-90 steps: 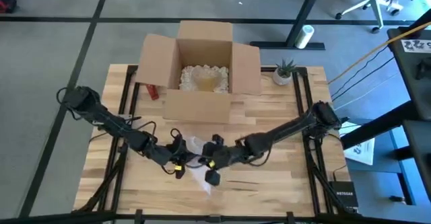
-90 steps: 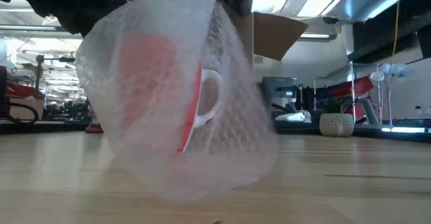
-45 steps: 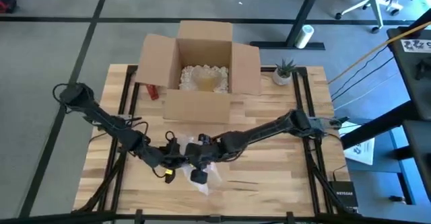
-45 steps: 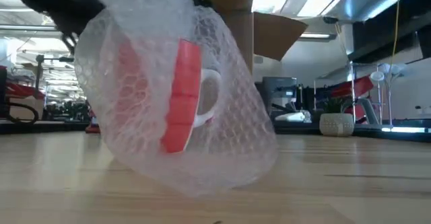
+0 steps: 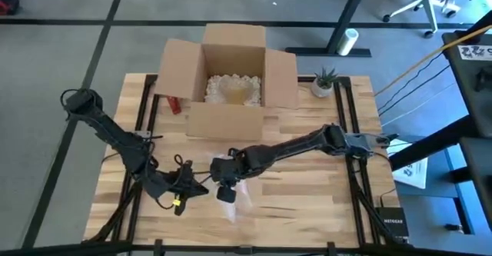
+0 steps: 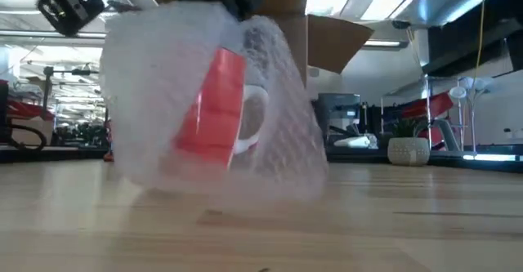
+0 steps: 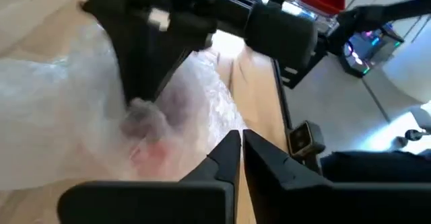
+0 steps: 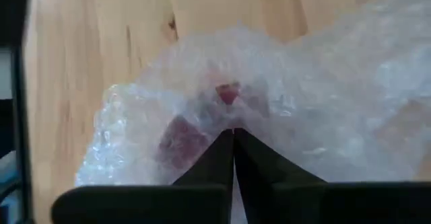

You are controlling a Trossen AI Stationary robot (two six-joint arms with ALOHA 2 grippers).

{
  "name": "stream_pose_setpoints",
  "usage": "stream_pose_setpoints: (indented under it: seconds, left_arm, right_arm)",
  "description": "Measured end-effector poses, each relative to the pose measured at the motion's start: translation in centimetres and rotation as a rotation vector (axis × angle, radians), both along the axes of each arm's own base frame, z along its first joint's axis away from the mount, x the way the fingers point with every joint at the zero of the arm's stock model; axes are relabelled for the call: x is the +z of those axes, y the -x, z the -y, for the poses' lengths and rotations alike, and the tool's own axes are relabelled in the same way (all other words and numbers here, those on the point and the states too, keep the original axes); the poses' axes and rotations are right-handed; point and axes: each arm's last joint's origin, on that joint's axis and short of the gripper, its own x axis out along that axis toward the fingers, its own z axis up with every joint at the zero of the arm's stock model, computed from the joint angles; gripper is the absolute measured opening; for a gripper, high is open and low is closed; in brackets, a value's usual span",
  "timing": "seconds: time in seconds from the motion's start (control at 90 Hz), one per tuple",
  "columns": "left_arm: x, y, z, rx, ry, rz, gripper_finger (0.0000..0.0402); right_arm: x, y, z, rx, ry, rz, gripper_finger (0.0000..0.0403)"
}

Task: Wrap mug
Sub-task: Wrap the red mug with bubble wrap

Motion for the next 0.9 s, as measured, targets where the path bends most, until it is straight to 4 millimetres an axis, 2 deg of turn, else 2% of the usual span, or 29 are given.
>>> stream_pose_setpoints:
  seconds: [0.111, 0.233, 0.322, 0.533, 0.767, 0.9]
  left_arm:
    - [-0.8, -0.8, -0.4, 0.033, -0.013, -0.028, 0.0000]
    - [-1.6, -1.5, -0.8, 0.051, -0.024, -0.058, 0.0000]
    - [-2.0, -2.0, -1.2, 0.071, -0.034, -0.073, 0.0000]
    - [-2.1, -2.8, -2.2, 0.110, -0.045, -0.074, 0.0000]
    - [-2.8, -3.2, -3.0, 0.145, -0.080, -0.109, 0.0000]
    - [-3.7, -3.9, -3.1, 0.141, -0.059, -0.139, 0.0000]
  right_arm:
    - [-1.5, -0.6, 0.4, 0.012, -0.047, -0.024, 0.0000]
    - [-1.5, -0.9, 0.0, 0.028, -0.066, 0.011, 0.0000]
    - [-0.8, -0.9, -0.3, 0.032, -0.069, 0.041, 0.0000]
    - [3.3, -0.3, -1.2, 0.043, -0.056, 0.051, 0.0000]
    - [7.9, 1.9, -2.2, -0.005, 0.055, 0.069, 0.0000]
    - [8.3, 2.6, -2.8, -0.022, 0.078, 0.069, 0.0000]
